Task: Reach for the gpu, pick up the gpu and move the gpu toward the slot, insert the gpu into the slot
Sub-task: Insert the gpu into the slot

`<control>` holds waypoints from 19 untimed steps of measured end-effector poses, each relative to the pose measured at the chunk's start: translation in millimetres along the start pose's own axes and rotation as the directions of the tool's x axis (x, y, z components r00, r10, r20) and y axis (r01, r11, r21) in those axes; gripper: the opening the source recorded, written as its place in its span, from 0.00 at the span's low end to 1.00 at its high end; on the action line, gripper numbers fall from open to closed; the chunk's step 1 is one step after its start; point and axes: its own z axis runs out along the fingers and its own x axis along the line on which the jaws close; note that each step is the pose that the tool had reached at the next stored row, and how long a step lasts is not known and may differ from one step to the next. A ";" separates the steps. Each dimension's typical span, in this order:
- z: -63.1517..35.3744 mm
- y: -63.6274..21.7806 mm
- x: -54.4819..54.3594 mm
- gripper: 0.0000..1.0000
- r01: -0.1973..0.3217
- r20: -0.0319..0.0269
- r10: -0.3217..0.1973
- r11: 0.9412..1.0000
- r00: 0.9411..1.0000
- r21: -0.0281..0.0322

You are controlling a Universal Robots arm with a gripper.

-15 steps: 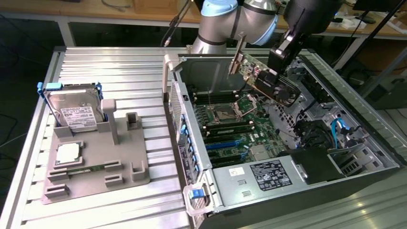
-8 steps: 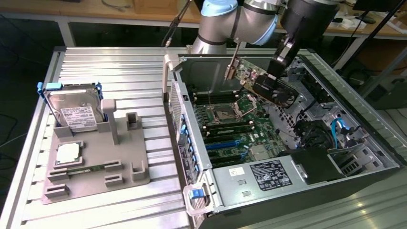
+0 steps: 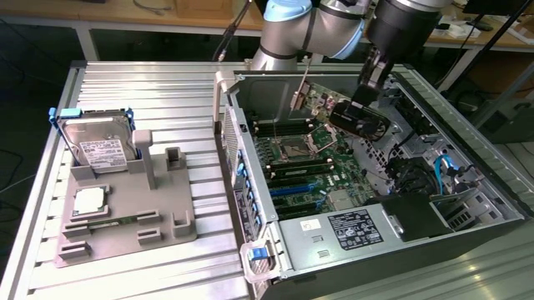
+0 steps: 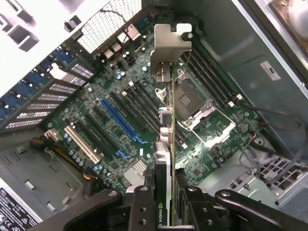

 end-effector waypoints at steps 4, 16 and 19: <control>3.0 0.0 0.1 0.27 0.095 -0.001 -0.095 0.996 0.996 -0.003; 12.3 -0.2 0.4 0.27 0.316 -0.001 -0.316 0.949 0.949 -0.012; 15.9 -0.2 0.5 0.27 0.367 -0.001 -0.367 0.930 0.930 -0.014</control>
